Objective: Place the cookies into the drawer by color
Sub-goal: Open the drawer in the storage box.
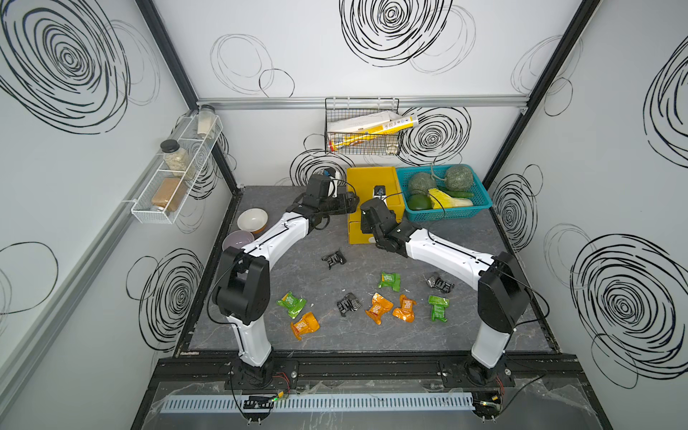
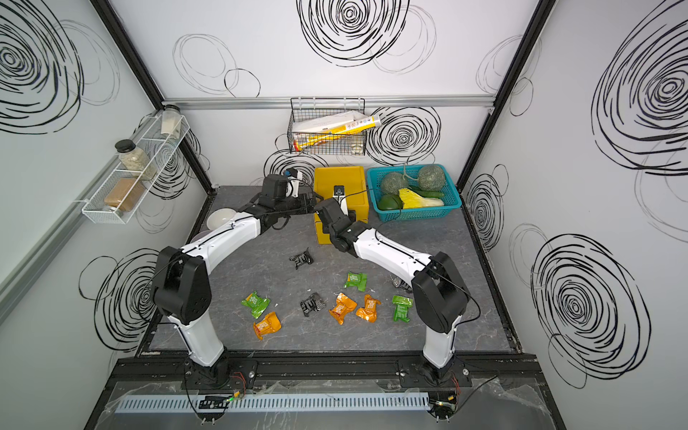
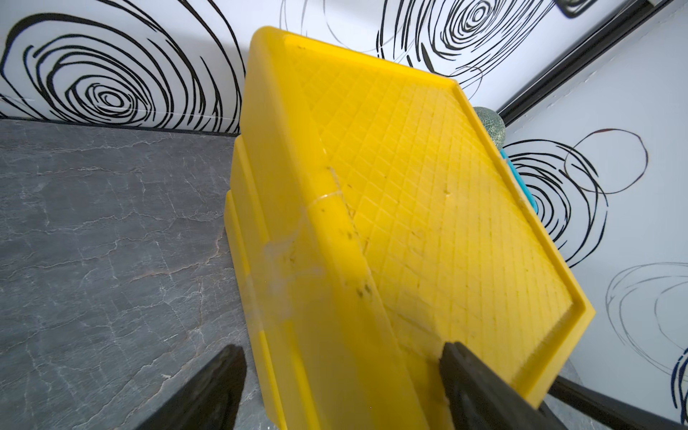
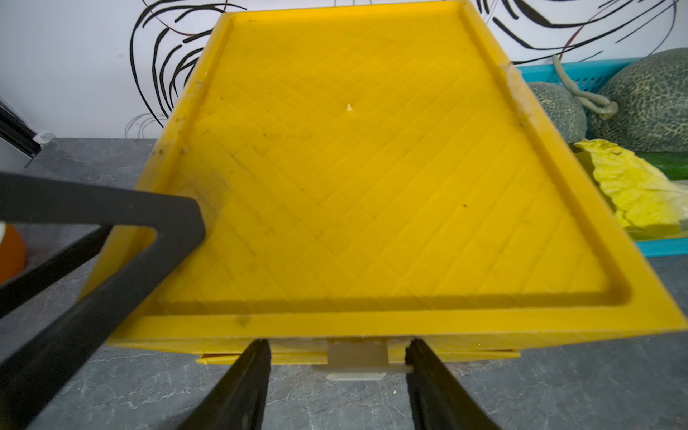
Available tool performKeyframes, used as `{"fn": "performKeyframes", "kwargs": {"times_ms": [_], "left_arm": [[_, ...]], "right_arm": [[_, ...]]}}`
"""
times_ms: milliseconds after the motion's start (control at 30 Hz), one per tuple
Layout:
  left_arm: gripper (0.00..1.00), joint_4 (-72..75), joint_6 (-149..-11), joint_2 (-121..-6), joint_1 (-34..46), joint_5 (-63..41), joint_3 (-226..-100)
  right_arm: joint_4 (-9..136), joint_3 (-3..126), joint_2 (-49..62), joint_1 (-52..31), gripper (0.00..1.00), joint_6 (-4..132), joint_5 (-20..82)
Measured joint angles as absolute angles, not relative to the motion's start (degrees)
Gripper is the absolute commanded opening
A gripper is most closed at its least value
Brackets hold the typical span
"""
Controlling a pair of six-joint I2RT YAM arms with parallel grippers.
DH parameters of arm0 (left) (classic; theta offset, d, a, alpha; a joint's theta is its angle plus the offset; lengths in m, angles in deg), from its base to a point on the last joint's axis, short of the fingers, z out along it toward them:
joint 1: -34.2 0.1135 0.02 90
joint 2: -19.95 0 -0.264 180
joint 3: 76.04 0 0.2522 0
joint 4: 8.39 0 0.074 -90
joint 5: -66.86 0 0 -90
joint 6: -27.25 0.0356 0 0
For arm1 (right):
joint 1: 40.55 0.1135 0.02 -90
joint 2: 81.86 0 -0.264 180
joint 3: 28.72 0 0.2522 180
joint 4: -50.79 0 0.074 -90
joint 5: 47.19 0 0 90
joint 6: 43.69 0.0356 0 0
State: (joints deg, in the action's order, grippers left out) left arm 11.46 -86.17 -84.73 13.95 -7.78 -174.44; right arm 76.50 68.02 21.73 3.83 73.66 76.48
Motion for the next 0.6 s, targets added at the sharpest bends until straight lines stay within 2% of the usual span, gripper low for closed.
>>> {"fn": "performKeyframes", "kwargs": {"times_ms": [367, 600], "left_arm": [[0.88, 11.44, -86.20, -84.73, 13.95, -7.89, -174.44], [0.88, 11.44, -86.20, -84.73, 13.95, -7.98, -174.44]], "right_arm": [[76.52, 68.02, 21.91, 2.72, 0.31, 72.20, 75.69], [76.54, 67.95, 21.71, 2.56, 0.29, 72.02, 74.97]]}}
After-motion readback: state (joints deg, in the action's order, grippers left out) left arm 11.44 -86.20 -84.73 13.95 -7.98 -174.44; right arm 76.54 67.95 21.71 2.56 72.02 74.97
